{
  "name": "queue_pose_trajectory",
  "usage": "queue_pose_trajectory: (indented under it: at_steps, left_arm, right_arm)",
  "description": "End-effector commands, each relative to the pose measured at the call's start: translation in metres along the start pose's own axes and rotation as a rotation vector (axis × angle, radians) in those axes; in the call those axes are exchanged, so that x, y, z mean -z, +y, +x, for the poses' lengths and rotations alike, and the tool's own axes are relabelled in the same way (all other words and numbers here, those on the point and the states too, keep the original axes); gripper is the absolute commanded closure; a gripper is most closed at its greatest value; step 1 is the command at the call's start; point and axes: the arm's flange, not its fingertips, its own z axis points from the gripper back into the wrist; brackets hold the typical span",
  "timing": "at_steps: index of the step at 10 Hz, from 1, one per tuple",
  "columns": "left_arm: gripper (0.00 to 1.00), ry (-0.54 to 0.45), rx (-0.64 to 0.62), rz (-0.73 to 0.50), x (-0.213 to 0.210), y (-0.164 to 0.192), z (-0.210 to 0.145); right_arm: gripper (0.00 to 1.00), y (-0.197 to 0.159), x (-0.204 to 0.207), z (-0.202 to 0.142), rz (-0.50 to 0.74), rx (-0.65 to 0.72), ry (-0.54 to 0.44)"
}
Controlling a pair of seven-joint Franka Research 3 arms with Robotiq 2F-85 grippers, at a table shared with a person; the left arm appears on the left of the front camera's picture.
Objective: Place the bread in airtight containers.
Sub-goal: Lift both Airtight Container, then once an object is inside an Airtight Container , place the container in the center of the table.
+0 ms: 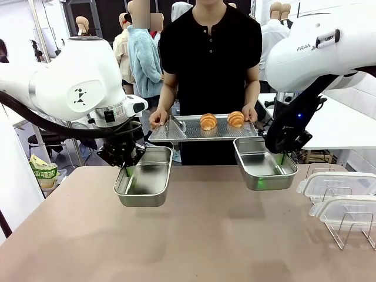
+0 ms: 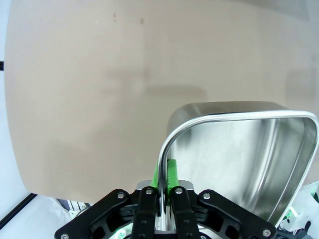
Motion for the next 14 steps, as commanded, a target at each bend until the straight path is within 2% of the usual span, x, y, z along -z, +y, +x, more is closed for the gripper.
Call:
queue_pose_trajectory:
  at_steps: [1,3,4,14]
  left_arm:
    - [1.00,-0.003,-0.034,-0.009,-0.0029,-0.0004,-0.0011]
    - [1.00,-0.011,-0.026,-0.031,-0.0008,0.0027,-0.0034]
    - [1.00,0.000,0.000,0.001,0.0002,0.0000,0.0000]
    - [1.00,0.000,0.000,0.001,0.0002,0.0000,0.0000]
  right_arm:
    - [1.00,-0.0045,-0.0035,0.0030,-0.003,-0.009,0.002]
    - [1.00,-0.0028,0.0030,0.0074,0.024,-0.035,0.007]
    - [1.00,-0.0017,-0.0006,0.0009,0.000,0.004,-0.001]
    - [1.00,-0.0017,-0.0006,0.0009,0.000,0.004,-0.001]
